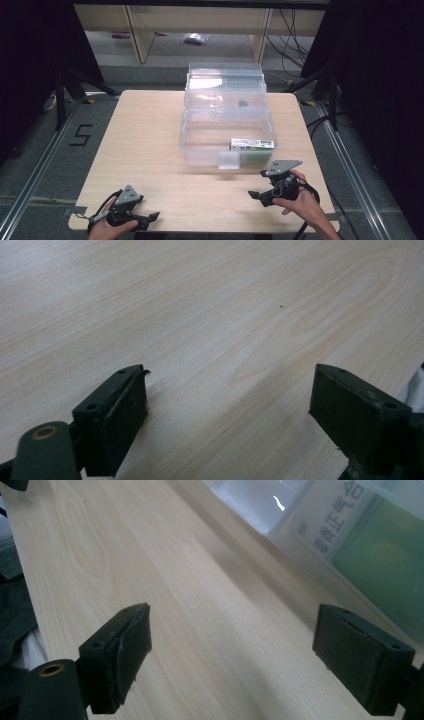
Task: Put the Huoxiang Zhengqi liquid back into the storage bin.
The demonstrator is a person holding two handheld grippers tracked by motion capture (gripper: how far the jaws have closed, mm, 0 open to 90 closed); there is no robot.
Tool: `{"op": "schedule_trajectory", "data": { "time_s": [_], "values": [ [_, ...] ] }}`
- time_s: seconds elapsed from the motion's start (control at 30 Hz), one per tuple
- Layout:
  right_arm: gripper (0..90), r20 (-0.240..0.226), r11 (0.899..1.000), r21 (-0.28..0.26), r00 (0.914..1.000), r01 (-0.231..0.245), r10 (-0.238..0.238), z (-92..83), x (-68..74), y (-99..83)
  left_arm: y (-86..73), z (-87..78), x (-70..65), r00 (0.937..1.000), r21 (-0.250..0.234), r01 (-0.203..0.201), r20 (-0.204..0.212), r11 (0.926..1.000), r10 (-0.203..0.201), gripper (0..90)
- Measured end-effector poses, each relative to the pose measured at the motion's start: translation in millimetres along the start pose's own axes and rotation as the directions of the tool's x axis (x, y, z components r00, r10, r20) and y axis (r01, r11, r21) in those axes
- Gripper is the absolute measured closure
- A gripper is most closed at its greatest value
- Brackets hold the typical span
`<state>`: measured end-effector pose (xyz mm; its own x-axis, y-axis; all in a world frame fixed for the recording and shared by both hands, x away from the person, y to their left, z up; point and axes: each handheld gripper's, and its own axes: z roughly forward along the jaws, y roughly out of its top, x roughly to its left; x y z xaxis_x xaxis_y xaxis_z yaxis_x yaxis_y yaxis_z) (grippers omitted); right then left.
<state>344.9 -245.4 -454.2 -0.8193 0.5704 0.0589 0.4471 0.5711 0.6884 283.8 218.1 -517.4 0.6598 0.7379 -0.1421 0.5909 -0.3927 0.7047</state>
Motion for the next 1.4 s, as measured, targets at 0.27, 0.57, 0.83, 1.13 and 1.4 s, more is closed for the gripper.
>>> {"op": "schedule_trajectory", "data": {
  "time_s": [0.27,0.57,0.83,1.13,1.4],
  "values": [
    [16.7,0.014,0.999,-0.002,0.9991,-0.04,0.04,-1.2,1.7,-11.1,0.0,-0.5,0.3,1.0,0.006,-0.005,-0.001,1.0,0.005,14.9],
    [16.8,0.038,0.999,-0.018,0.9986,-0.035,0.036,-0.7,-0.4,-22.5,-0.4,0.0,-1.7,0.9999,-0.017,0.016,-0.005,0.9997,-0.016,14.8],
    [16.8,0.076,0.998,0.004,0.9951,-0.065,0.064,-0.9,2.9,-33.2,0.1,-0.2,-1.9,0.9998,-0.014,0.017,-0.005,0.9998,-0.017,14.9],
    [16.8,0.084,0.997,0.029,0.9937,-0.077,0.074,-0.7,9.8,-38.3,0.2,-1.1,-1.3,1.0,-0.008,0.006,-0.001,1.0,-0.006,14.9],
    [16.8,0.09,0.997,0.012,0.9928,-0.081,0.079,-1.4,9.0,-39.6,0.3,-0.7,-1.6,0.9999,-0.011,0.011,-0.004,0.9999,-0.011,14.9]
  ]
}}
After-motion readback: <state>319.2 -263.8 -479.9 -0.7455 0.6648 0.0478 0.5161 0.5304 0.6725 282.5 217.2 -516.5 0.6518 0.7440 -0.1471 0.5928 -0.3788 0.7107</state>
